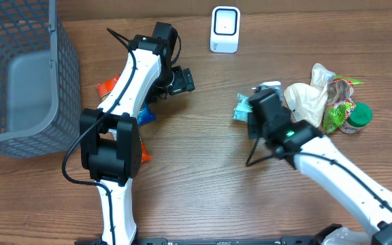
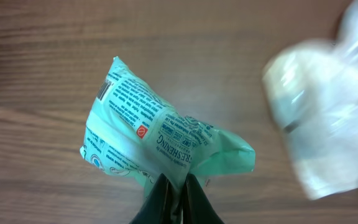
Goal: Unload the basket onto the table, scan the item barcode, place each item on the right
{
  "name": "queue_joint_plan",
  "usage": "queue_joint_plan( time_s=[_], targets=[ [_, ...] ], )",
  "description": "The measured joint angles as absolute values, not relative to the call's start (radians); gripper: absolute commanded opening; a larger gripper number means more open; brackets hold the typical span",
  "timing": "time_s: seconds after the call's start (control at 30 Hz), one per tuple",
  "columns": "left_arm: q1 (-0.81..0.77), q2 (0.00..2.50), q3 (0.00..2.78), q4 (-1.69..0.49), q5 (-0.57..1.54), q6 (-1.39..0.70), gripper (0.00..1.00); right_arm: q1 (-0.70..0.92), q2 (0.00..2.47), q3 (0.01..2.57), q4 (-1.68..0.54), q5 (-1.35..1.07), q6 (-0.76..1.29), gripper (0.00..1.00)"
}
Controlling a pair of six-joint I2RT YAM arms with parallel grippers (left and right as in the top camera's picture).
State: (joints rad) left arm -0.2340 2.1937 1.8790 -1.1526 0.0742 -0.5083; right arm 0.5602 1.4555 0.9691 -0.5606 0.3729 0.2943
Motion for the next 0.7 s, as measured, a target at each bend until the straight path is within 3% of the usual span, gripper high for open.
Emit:
queue_joint_plan(
  time_s=[0.27,0.57,0.7],
  targets=[
    [-0.234,2.194,1.879,-1.153,0.074,-0.508,1.0,0.701,1.456,0.973,-0.331,0.804,-0.041,0.04],
    [-0.234,2.194,1.879,-1.142,0.074,-0.508,1.0,0.7,1.456,0.977,-0.007,0.904,-0.493,0.04],
    [-0.234,2.194,1.879,-1.081,0.074,-0.508,1.0,0.7,1.464,0.981,-0.022,0.884,-0.627,0.04]
  ],
)
